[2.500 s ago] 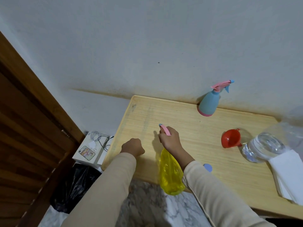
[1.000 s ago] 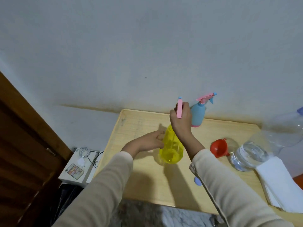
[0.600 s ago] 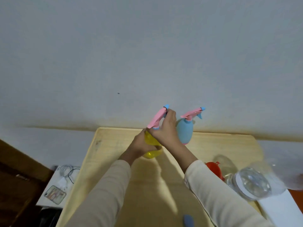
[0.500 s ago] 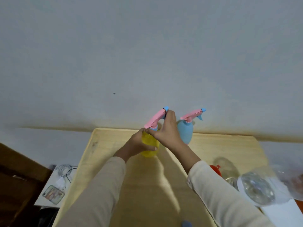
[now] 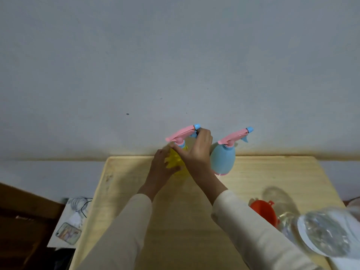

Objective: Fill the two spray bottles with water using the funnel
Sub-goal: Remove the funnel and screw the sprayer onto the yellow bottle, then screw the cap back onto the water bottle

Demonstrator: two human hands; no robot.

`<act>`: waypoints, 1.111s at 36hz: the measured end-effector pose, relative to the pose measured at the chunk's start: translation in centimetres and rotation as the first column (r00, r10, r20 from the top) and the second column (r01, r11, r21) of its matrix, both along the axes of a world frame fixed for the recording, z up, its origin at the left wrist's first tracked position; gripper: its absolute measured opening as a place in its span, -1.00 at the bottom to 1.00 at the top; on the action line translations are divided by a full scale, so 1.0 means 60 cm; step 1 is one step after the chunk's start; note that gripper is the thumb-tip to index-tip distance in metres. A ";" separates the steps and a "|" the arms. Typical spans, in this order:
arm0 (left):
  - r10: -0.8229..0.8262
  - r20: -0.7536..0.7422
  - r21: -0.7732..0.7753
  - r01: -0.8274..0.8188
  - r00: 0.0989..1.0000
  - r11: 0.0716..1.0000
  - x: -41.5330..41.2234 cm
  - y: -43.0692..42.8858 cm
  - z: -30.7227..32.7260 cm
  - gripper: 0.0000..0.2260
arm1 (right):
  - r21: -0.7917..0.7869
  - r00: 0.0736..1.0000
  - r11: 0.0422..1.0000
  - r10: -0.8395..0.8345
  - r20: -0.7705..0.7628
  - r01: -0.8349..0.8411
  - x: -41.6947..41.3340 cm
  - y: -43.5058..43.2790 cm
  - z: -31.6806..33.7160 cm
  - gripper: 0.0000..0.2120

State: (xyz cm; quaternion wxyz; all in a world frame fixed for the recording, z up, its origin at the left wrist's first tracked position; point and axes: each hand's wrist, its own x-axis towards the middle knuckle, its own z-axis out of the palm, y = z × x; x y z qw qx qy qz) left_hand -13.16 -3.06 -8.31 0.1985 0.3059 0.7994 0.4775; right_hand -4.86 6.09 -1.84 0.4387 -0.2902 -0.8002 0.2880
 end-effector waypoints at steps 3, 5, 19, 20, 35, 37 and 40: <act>-0.033 0.022 0.038 0.032 0.999 0.999 -0.010 -0.003 0.002 -0.36 | -0.114 0.997 0.993 0.024 0.074 -0.015 0.001 0.003 -0.001 -0.44; -0.074 0.028 0.067 0.072 0.997 0.995 -0.017 -0.005 0.002 -0.30 | -0.158 0.992 0.987 0.037 0.124 -0.017 0.001 0.004 -0.001 -0.42; -0.274 -0.179 -0.341 0.201 0.945 0.918 -0.017 -0.026 0.036 -0.42 | -0.157 0.960 0.981 -0.071 0.271 0.117 0.093 -0.046 0.040 -0.47; -0.308 -0.220 -0.437 0.188 0.926 0.880 -0.012 -0.031 0.045 -0.45 | -0.153 0.953 0.979 -0.087 0.291 0.136 0.107 -0.050 0.042 -0.48; -0.774 -0.434 -0.493 0.597 0.462 0.633 0.254 0.014 0.209 -0.54 | -0.254 0.685 0.860 -0.141 0.715 0.443 0.407 -0.224 -0.100 -0.48; -0.770 -0.444 -0.393 0.673 0.458 0.627 0.307 0.040 0.230 -0.50 | -0.254 0.672 0.872 -0.109 0.732 0.418 0.423 -0.249 -0.128 -0.48; -0.745 -0.468 -0.232 0.748 0.475 0.622 0.378 0.076 0.250 -0.45 | -0.265 0.678 0.882 -0.080 0.731 0.390 0.432 -0.272 -0.167 -0.38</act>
